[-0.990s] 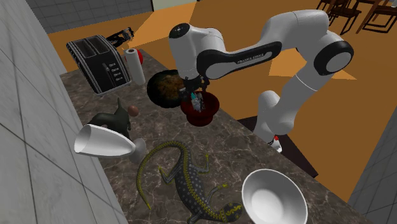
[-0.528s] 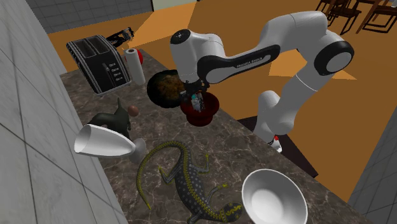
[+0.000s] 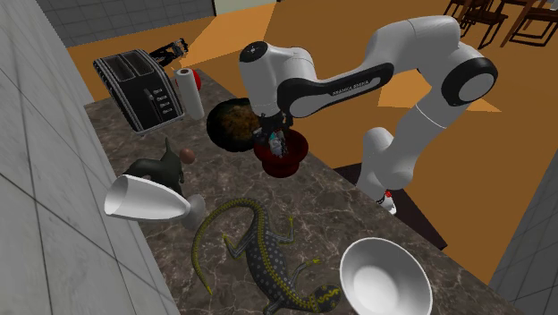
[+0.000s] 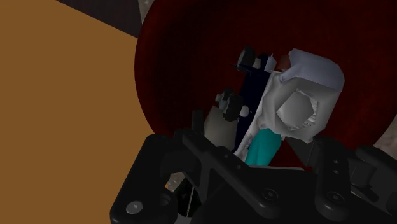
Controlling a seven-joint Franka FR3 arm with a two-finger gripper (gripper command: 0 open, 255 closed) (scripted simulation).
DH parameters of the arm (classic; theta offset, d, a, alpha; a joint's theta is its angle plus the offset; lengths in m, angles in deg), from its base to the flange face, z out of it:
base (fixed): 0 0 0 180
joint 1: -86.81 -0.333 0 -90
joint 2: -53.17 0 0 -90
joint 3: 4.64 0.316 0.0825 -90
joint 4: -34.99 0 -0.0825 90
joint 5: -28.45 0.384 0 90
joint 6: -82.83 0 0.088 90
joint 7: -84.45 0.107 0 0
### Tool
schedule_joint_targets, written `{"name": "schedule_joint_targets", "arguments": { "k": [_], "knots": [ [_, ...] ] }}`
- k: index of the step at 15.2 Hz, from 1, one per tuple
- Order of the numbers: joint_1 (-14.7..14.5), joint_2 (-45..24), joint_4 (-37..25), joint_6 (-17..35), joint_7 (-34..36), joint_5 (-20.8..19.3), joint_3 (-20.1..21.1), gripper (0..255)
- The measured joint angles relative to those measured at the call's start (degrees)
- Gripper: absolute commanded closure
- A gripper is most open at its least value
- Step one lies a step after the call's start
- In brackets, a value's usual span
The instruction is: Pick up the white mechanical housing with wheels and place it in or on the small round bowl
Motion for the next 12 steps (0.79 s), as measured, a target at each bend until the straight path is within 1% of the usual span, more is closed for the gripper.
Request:
{"name": "schedule_joint_targets", "arguments": {
  "k": [6, 12],
  "knots": [
    [0.0, -0.05, -0.37, -0.36, -0.08, 0.02, 0.01, 255],
    [0.0, -0.25, -4.62, -4.36, -0.73, 0.12, 0.18, 255]
  ]
}}
